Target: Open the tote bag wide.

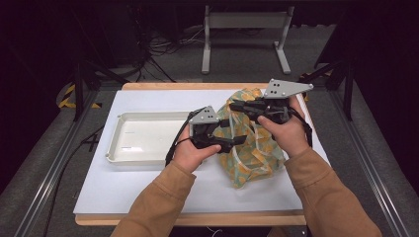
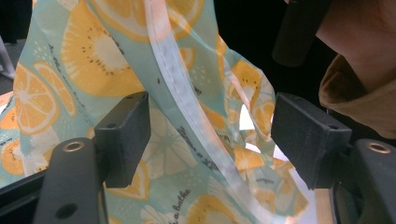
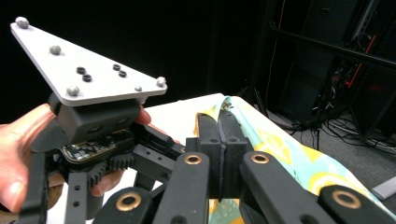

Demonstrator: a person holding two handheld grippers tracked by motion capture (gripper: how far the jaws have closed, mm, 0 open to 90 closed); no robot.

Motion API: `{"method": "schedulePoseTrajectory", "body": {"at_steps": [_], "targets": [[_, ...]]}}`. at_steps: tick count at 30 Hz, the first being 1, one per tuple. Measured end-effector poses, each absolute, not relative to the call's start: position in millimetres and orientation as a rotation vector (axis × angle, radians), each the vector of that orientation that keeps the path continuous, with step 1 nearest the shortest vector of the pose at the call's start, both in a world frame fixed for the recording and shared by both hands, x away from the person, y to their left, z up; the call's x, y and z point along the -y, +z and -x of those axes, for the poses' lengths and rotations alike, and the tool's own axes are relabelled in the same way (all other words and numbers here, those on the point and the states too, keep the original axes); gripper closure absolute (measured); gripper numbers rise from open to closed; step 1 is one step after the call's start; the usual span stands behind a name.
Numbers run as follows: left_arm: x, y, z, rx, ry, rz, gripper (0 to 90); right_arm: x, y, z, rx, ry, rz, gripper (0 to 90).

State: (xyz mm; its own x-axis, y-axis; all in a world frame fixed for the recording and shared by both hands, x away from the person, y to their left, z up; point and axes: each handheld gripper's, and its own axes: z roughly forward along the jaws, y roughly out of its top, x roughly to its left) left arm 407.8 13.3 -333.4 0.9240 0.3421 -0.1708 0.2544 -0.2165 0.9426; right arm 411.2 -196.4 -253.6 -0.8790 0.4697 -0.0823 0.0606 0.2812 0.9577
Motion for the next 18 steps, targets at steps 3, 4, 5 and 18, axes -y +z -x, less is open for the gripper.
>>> {"method": "schedulePoseTrajectory", "body": {"at_steps": [3,4,5,18], "targets": [[-10.2,-335.3,-410.1,-0.455,0.079,-1.812,34.2,194.5,-255.6,-411.1,-2.213,1.634,-0.480,90.0],[-9.1,-335.8,-410.8,-0.457,0.078,-1.813,34.9,193.9,-256.3,-411.2,-2.214,1.634,-0.478,90.0],[-7.6,-336.2,-411.1,-0.467,0.063,-1.807,36.1,193.3,-256.8,-411.2,-2.217,1.634,-0.476,90.0],[-6.9,-337.5,-414.7,-0.492,0.070,-1.807,65.0,192.2,-261.2,-410.8,-2.222,1.644,-0.475,90.0]]}}
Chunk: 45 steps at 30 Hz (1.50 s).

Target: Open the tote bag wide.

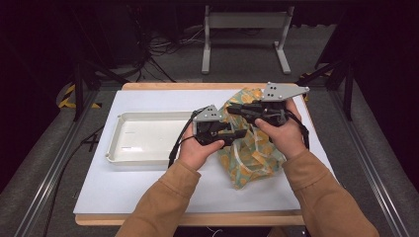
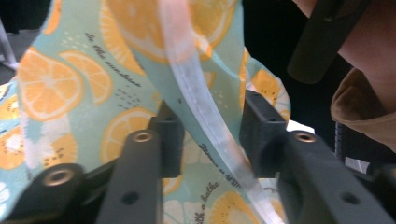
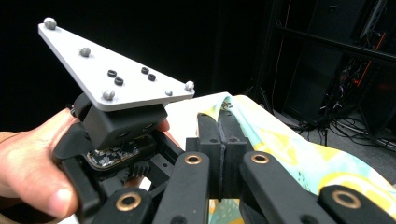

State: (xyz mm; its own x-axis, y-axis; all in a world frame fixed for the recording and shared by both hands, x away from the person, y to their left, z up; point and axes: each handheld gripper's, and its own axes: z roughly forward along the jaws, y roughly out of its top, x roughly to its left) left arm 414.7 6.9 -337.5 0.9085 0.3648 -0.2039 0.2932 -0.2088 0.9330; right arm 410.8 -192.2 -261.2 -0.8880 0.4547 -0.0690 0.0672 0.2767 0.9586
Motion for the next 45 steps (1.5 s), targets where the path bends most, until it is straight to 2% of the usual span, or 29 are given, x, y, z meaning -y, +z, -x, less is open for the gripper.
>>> {"method": "schedulePoseTrajectory", "body": {"at_steps": [2,8,14,20,26,27,28,29,35,45], "targets": [[-8,-338,-416,-0.498,0.070,-1.808,72.8,193,-261,-410,-2.221,1.644,-0.472,90.0],[-11,-339,-416,-0.513,0.072,-1.808,86.0,195,-263,-409,-2.221,1.645,-0.473,90.0],[-15,-338,-417,-0.520,0.082,-1.799,89.1,202,-262,-406,-2.206,1.648,-0.477,89.4],[-19,-337,-418,-0.530,0.093,-1.795,89.5,218,-261,-397,-2.164,1.674,-0.511,74.0],[-21,-337,-418,-0.537,0.092,-1.790,89.5,237,-263,-383,-2.108,1.659,-0.535,49.4],[-22,-337,-419,-0.536,0.095,-1.789,89.5,237,-263,-383,-2.108,1.659,-0.535,49.4],[-23,-337,-419,-0.538,0.091,-1.787,89.5,246,-266,-380,-2.096,1.628,-0.550,39.6],[-23,-337,-419,-0.539,0.090,-1.788,89.5,249,-267,-379,-2.090,1.623,-0.553,37.1],[-23,-337,-420,-0.535,0.093,-1.790,89.5,270,-280,-374,-2.050,1.597,-0.628,27.5],[-26,-335,-421,-0.536,0.100,-1.790,89.5,286,-299,-361,-2.062,1.501,-0.713,25.5]]}}
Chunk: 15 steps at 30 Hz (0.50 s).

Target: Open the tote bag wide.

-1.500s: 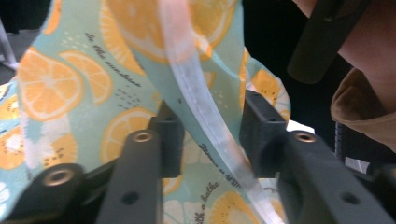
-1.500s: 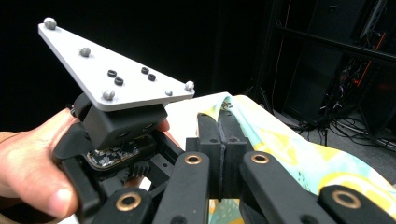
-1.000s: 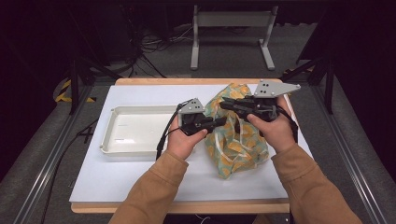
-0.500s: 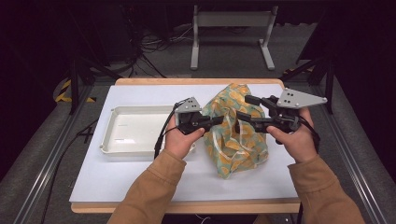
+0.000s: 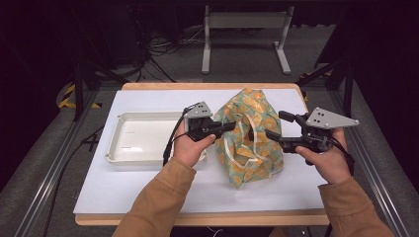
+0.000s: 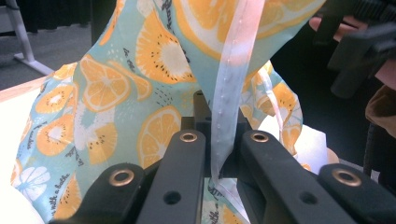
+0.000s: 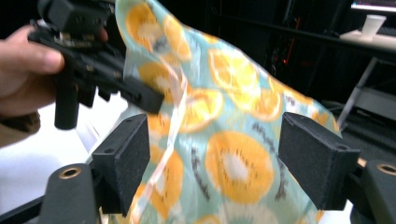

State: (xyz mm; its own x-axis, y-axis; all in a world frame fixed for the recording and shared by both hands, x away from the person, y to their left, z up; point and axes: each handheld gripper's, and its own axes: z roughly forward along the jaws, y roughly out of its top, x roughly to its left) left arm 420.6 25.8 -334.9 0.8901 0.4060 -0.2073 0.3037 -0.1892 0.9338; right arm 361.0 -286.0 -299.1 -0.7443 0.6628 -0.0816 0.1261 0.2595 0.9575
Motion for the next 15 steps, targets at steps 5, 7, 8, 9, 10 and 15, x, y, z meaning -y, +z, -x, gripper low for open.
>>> {"method": "schedulePoseTrajectory", "body": {"at_steps": [5,7,8,9,10,15], "targets": [[-27,-334,-420,-0.531,0.103,-1.793,89.5,289,-315,-357,-2.091,1.472,-0.742,26.8],[-27,-334,-421,-0.532,0.107,-1.795,89.5,289,-318,-356,-2.094,1.468,-0.749,27.0],[-28,-334,-421,-0.533,0.107,-1.792,89.5,290,-321,-355,-2.098,1.470,-0.755,27.1],[-28,-334,-421,-0.535,0.110,-1.789,89.3,290,-325,-354,-2.106,1.473,-0.763,27.1],[-28,-334,-421,-0.534,0.114,-1.788,89.1,289,-327,-353,-2.109,1.468,-0.764,26.9],[-28,-334,-421,-0.534,0.111,-1.790,89.1,288,-340,-350,-2.120,1.447,-0.782,27.0]]}}
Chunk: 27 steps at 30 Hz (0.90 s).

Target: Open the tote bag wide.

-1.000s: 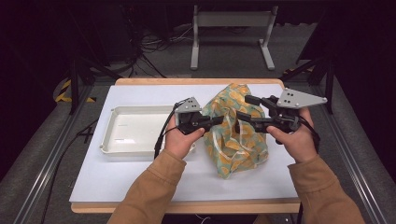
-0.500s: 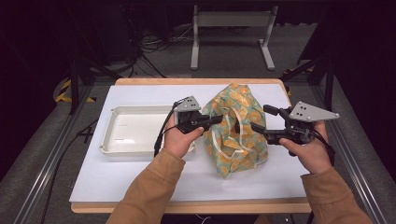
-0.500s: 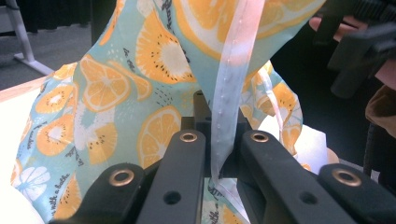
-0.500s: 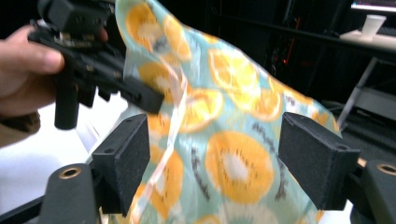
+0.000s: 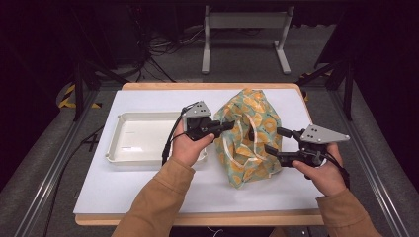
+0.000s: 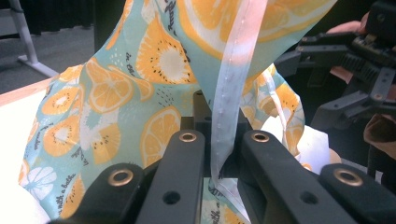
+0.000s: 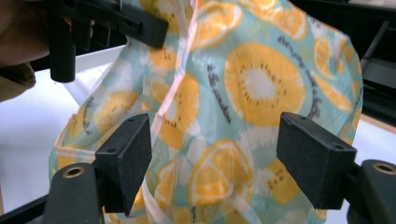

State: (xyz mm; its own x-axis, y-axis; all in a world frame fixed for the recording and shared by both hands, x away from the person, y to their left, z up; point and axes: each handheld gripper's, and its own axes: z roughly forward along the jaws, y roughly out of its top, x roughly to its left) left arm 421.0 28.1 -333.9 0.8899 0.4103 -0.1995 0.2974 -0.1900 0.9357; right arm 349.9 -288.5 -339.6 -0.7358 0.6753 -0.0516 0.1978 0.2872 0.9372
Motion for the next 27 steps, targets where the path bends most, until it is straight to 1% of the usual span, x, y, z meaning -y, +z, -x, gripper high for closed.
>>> {"method": "schedulePoseTrajectory", "body": {"at_steps": [3,6,8,9,10,11,12,14,19,20,23,27], "targets": [[-28,-334,-421,-0.533,0.109,-1.790,89.1,288,-347,-350,-2.134,1.430,-0.802,28.5],[-29,-334,-421,-0.531,0.111,-1.792,89.1,289,-354,-351,-2.153,1.410,-0.816,32.6],[-29,-334,-420,-0.533,0.111,-1.791,89.1,289,-355,-351,-2.159,1.403,-0.820,33.4],[-29,-334,-420,-0.534,0.112,-1.791,89.1,289,-357,-352,-2.164,1.396,-0.824,36.1],[-30,-334,-420,-0.535,0.113,-1.789,89.1,291,-358,-353,-2.172,1.369,-0.823,45.1],[-30,-334,-420,-0.535,0.113,-1.789,89.1,291,-358,-353,-2.172,1.369,-0.823,45.1],[-30,-333,-420,-0.535,0.115,-1.788,89.1,291,-358,-353,-2.178,1.359,-0.818,49.7],[-31,-334,-421,-0.534,0.120,-1.786,89.0,293,-357,-352,-2.187,1.323,-0.807,61.7],[-33,-334,-420,-0.536,0.120,-1.782,89.0,298,-353,-352,-2.179,1.298,-0.807,81.8],[-34,-333,-421,-0.537,0.123,-1.782,89.0,299,-352,-351,-2.177,1.301,-0.814,84.4],[-36,-333,-420,-0.538,0.133,-1.783,89.0,304,-349,-350,-2.159,1.327,-0.830,88.4],[-41,-330,-420,-0.546,0.146,-1.783,89.0,312,-341,-348,-2.125,1.356,-0.844,89.3]]}}
